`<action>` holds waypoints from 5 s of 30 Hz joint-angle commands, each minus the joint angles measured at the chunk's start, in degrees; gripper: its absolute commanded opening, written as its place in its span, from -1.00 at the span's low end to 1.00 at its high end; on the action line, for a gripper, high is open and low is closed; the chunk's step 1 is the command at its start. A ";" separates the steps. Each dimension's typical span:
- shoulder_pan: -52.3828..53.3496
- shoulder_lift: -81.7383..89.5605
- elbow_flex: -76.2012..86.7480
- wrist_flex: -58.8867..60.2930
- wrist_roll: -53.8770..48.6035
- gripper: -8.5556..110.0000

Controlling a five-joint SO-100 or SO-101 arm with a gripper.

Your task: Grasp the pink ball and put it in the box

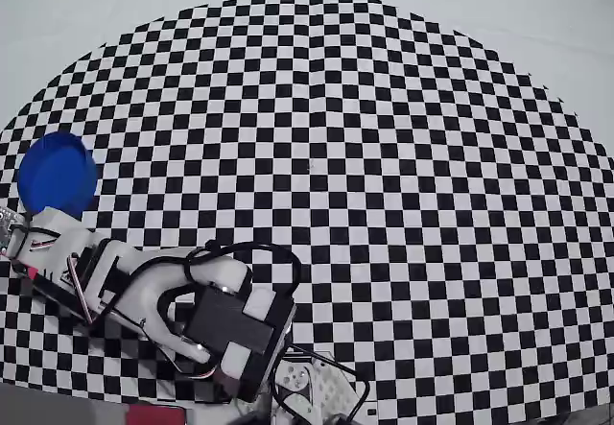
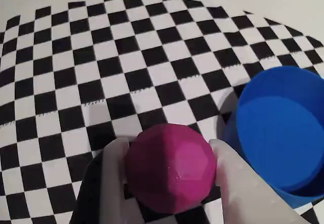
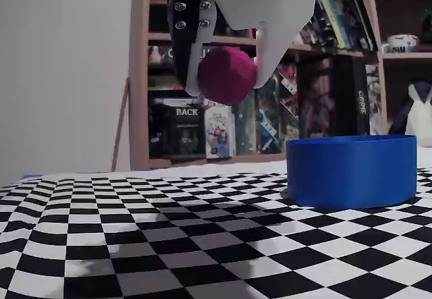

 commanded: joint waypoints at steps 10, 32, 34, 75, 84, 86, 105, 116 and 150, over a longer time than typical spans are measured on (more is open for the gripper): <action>0.26 2.46 -7.38 0.18 0.09 -0.85; 4.75 -3.25 -13.27 0.18 -0.09 -0.85; 5.36 -3.34 -13.36 0.18 -0.18 -0.85; 15.38 -7.38 -15.91 -0.26 -0.44 -0.85; 16.52 -8.61 -16.61 -0.35 -0.44 -0.85; 16.79 -8.96 -16.96 -0.35 -0.44 -0.85; 17.40 -11.60 -18.81 -0.35 -0.44 -0.85; 17.40 -14.24 -21.09 -0.35 -0.53 -0.85; 16.79 -19.69 -24.43 -0.35 -0.62 -0.85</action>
